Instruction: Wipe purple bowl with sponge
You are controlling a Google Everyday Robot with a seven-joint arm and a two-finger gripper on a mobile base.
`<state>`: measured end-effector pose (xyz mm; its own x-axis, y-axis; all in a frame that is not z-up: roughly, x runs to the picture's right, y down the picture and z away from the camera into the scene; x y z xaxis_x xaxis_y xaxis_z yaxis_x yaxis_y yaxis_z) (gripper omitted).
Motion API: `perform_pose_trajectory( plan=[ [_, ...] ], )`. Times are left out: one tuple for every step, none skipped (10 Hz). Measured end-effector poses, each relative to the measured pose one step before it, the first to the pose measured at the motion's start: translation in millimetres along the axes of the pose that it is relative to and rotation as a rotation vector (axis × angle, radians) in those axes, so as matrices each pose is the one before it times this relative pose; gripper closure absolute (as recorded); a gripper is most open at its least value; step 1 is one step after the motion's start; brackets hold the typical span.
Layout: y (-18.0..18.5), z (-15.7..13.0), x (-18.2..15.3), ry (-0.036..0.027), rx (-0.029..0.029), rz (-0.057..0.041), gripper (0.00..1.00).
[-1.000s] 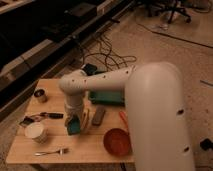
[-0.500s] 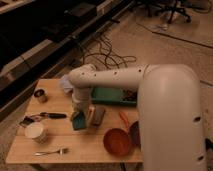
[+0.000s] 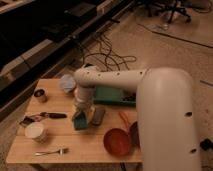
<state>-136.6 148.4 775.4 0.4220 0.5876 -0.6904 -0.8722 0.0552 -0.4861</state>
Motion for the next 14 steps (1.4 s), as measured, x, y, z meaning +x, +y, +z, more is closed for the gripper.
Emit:
perform_pose_trajectory(
  plan=[
    [-0.41,1.04,-0.53,0.00242,-0.00573,-0.00052,1.0],
    [0.27,1.68,-0.91,0.0036,-0.00718,-0.00253,0.97],
    [1.71,1.36,-0.71,0.00331,-0.00496,-0.00419,0.89],
    [2.94,1.49,-1.16,0.0037,-0.0049,-0.00565,0.77],
    [2.42,0.83,-0.88,0.00213,-0.00293,-0.00391,0.7],
    [2.82,1.1,-0.75,0.00285,-0.00313,-0.00489,0.66],
    [3.6,1.1,-0.36,0.00352,-0.00389,-0.00662,0.66],
    [1.81,0.55,-0.1,0.0016,-0.00287,-0.00369,0.66],
    [1.51,-0.14,0.21,0.00054,-0.00265,-0.00286,0.66],
    [2.26,-0.53,0.62,0.00134,-0.00407,-0.00443,0.66],
    [2.2,-0.68,-0.06,0.00021,-0.00451,-0.00426,0.66],
    [2.09,-0.24,-0.1,0.0003,-0.00378,-0.00445,0.66],
    [2.15,0.28,-0.42,0.00071,-0.00342,-0.00446,0.66],
    [4.2,-0.45,0.21,0.00191,-0.0022,-0.00925,0.66]
  ],
)
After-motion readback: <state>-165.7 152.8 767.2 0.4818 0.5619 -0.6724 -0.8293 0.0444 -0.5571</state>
